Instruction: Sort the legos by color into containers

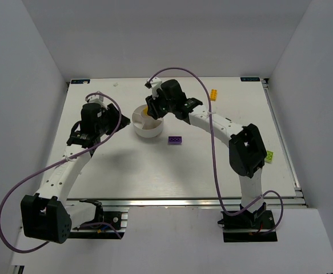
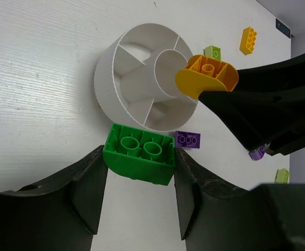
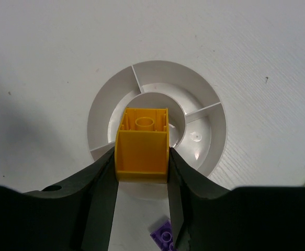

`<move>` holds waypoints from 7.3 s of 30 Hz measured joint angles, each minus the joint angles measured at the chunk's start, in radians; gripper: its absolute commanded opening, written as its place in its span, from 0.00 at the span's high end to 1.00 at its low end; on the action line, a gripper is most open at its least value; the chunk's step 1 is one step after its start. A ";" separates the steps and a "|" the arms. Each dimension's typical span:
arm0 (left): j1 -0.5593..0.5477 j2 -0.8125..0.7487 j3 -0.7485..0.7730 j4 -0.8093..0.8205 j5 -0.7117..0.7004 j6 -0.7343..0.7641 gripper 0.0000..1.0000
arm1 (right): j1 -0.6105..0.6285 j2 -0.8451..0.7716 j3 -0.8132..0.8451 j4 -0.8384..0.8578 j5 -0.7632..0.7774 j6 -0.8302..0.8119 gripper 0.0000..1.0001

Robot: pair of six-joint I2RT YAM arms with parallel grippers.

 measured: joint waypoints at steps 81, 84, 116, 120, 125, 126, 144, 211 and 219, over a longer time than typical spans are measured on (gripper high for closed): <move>-0.015 0.459 0.211 0.096 0.245 0.565 0.28 | -0.282 -0.626 -0.486 -0.069 -0.398 0.052 0.27; -0.015 0.420 0.211 0.096 0.212 0.534 0.73 | -0.299 -0.639 -0.496 -0.072 -0.373 0.034 0.71; -0.011 -0.214 -0.098 0.074 0.135 0.367 0.08 | -0.647 0.192 0.203 -0.233 -0.014 0.075 0.12; -0.011 -0.214 -0.098 0.073 0.119 0.373 0.08 | -0.636 0.276 0.233 -0.201 0.037 0.119 0.11; -0.011 -0.213 -0.098 0.074 0.112 0.381 0.08 | -0.626 0.331 0.233 -0.139 0.075 0.159 0.11; -0.011 -0.212 -0.098 0.074 0.112 0.382 0.08 | -0.623 0.338 0.239 -0.131 0.082 0.164 0.11; -0.011 -0.204 -0.105 0.075 0.113 0.389 0.08 | -0.522 0.460 0.301 -0.027 0.303 0.233 0.53; -0.006 -0.008 -0.138 0.254 0.402 0.251 0.06 | -0.508 0.566 0.440 0.013 0.521 0.578 0.49; -0.006 -0.016 -0.139 0.255 0.402 0.251 0.06 | -0.512 0.530 0.352 0.084 0.496 0.568 0.80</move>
